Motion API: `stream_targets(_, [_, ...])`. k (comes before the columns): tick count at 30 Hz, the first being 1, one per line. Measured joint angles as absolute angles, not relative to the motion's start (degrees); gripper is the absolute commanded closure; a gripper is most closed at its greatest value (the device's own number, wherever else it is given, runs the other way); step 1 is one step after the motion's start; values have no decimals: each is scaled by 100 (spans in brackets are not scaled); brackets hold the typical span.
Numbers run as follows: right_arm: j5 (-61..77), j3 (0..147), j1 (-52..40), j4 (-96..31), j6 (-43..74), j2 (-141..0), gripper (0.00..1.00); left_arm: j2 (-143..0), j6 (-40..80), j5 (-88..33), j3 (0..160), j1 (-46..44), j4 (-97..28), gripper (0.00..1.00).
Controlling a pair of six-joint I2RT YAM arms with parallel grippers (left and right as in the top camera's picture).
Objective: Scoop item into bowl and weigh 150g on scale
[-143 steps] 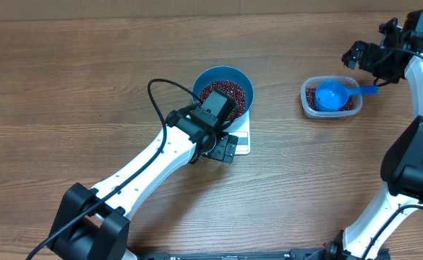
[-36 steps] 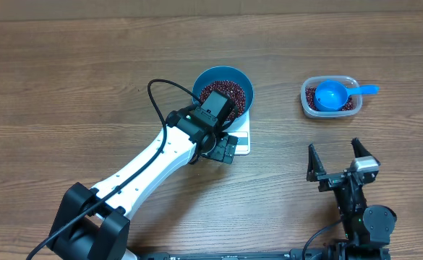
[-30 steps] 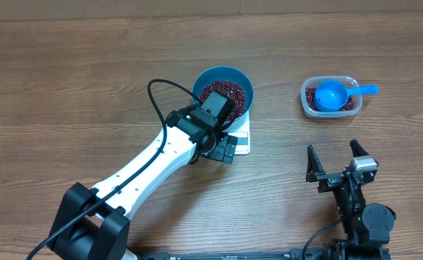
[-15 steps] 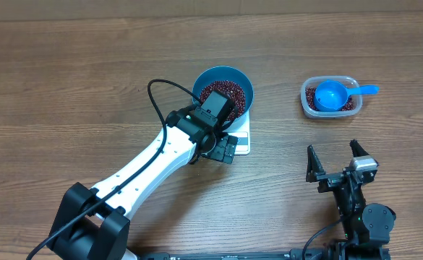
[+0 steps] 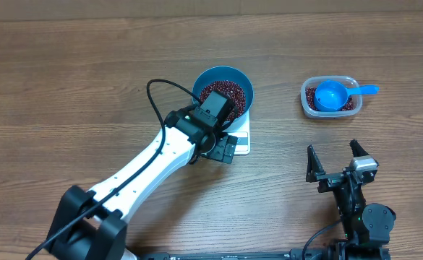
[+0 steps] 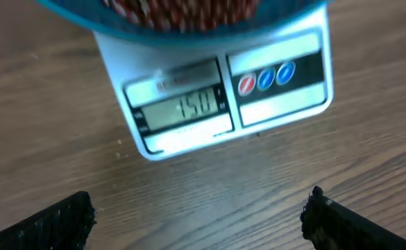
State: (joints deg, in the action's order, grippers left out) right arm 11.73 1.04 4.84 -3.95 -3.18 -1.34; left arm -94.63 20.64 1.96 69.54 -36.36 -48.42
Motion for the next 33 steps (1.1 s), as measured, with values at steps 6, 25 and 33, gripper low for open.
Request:
stream_targets(6, [1173, 104, 484, -397, -318, -134, 0, -8213, 2064, 773, 6923, -3522, -4414, 0])
stream_targets(25, [1160, 104, 484, -395, -318, -134, 0, -3854, 2043, 1070, 6337, -2276, -5516, 0])
stream_targets(33, [1160, 104, 484, -392, -316, -134, 0, -1949, 2043, 1057, 4488, -2086, -4246, 0])
